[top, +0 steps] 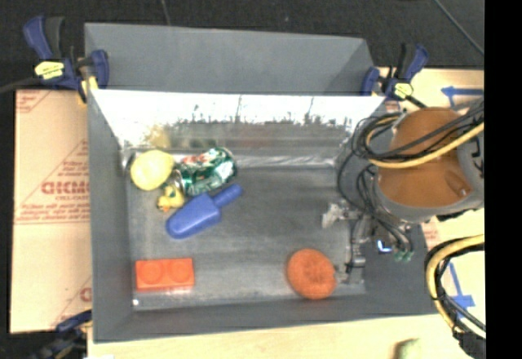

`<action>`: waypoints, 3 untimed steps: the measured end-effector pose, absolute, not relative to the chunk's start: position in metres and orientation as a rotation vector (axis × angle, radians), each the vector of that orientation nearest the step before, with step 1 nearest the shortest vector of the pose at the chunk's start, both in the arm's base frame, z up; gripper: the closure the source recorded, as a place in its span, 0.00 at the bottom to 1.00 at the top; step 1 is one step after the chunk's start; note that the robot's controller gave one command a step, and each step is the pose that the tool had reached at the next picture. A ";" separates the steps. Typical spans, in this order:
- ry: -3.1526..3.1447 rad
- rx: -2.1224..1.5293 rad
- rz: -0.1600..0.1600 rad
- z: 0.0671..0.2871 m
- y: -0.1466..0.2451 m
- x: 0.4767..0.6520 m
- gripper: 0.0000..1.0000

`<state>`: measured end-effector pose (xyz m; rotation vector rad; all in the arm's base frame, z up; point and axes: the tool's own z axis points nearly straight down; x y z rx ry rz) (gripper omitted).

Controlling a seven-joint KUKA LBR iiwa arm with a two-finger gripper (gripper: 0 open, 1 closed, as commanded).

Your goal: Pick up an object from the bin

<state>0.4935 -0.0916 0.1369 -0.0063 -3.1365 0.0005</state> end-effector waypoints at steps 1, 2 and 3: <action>-3.144 0.000 0.002 0.141 -0.091 0.495 0.00; -3.137 -0.177 0.001 0.070 -0.065 0.481 0.00; -3.157 -0.126 0.004 0.122 -0.052 0.474 0.00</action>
Offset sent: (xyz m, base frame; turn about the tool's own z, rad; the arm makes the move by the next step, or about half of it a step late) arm -0.0135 0.0273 -0.0669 0.1098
